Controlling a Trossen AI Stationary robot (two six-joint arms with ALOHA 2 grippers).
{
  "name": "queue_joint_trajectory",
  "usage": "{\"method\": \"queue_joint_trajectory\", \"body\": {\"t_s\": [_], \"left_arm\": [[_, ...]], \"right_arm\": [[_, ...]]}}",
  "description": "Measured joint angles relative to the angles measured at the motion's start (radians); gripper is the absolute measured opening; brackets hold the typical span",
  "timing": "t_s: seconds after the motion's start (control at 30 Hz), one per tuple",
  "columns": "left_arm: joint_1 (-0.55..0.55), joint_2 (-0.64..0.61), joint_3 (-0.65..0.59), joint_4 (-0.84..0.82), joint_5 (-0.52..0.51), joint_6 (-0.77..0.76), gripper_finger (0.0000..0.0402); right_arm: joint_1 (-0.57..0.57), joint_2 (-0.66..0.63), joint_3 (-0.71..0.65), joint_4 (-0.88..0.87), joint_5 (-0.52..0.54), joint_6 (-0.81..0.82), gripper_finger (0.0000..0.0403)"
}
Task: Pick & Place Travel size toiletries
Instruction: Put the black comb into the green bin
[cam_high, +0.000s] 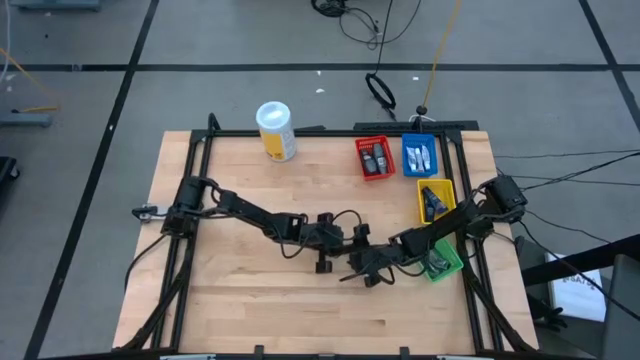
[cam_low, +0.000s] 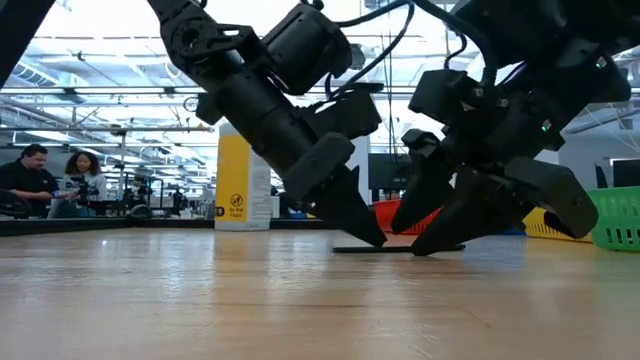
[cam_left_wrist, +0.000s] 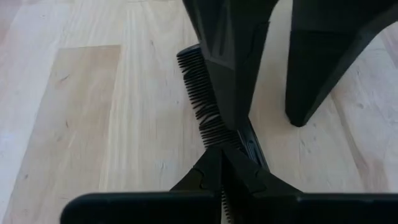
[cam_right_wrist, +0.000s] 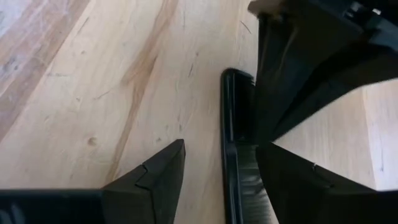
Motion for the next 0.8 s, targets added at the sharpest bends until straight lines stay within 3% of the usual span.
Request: {"method": "queue_joint_trajectory", "body": {"t_s": [0.8], "left_arm": [[0.081,-0.021,-0.002,0.012,0.019,0.007,0.0004]], "right_arm": [[-0.039,-0.032,-0.002,-0.017,-0.013,-0.031,0.0175]]}}
